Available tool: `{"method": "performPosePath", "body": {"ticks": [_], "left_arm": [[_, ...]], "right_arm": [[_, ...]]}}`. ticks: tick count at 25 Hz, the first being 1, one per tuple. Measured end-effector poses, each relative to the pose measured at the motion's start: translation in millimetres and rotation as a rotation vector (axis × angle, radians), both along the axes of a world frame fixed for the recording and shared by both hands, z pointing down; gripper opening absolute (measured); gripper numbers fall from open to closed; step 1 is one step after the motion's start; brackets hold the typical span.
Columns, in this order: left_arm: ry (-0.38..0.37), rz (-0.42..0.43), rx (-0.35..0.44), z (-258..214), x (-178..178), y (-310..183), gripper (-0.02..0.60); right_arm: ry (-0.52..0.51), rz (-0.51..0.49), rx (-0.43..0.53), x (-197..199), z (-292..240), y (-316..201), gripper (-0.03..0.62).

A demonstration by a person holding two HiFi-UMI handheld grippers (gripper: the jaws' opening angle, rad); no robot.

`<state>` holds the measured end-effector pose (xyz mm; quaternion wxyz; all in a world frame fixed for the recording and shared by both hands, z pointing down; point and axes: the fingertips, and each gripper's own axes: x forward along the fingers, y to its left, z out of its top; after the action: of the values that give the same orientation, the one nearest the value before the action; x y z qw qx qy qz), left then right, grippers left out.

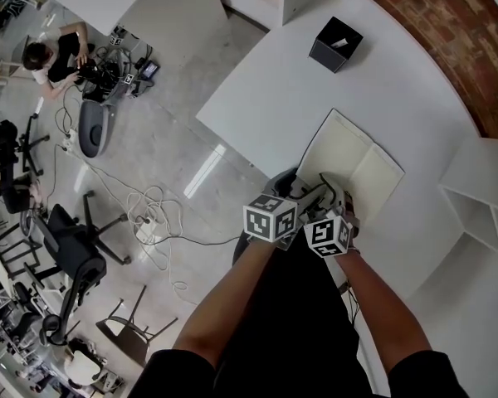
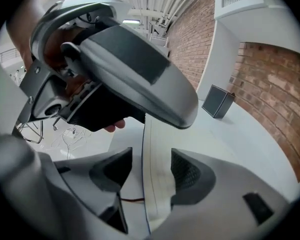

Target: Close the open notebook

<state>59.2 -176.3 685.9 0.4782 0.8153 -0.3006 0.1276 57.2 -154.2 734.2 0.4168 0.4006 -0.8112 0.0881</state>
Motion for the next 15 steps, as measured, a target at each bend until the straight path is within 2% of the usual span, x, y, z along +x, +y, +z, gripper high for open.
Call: {"method": "performPosePath", "body": {"ticks": [2,3,7,11,15], "left_arm": [[0.018,0.006,0.006,-4,1,1,0.354],[0.026,0.01,0.009,-6,2,2,0.354],[0.034,0.019,0.016,-11,3,3,0.354],[0.035,-0.019,-0.001,-8,-6,-1,0.354],[0.078,-0.06,-0.031,-5,-15,-2,0.354]], "right_arm": [[0.016,0.003,0.016,2,-1,0,0.227],[0.022,0.006,0.024,4,-2,-1,0.155],[-0.007,0.016,0.027,5,-6,-1,0.138],[-0.058,0.033,0.017,5,-8,1,0.106],[-0.072,0.038,0.017,5,-9,2,0.097]]}}
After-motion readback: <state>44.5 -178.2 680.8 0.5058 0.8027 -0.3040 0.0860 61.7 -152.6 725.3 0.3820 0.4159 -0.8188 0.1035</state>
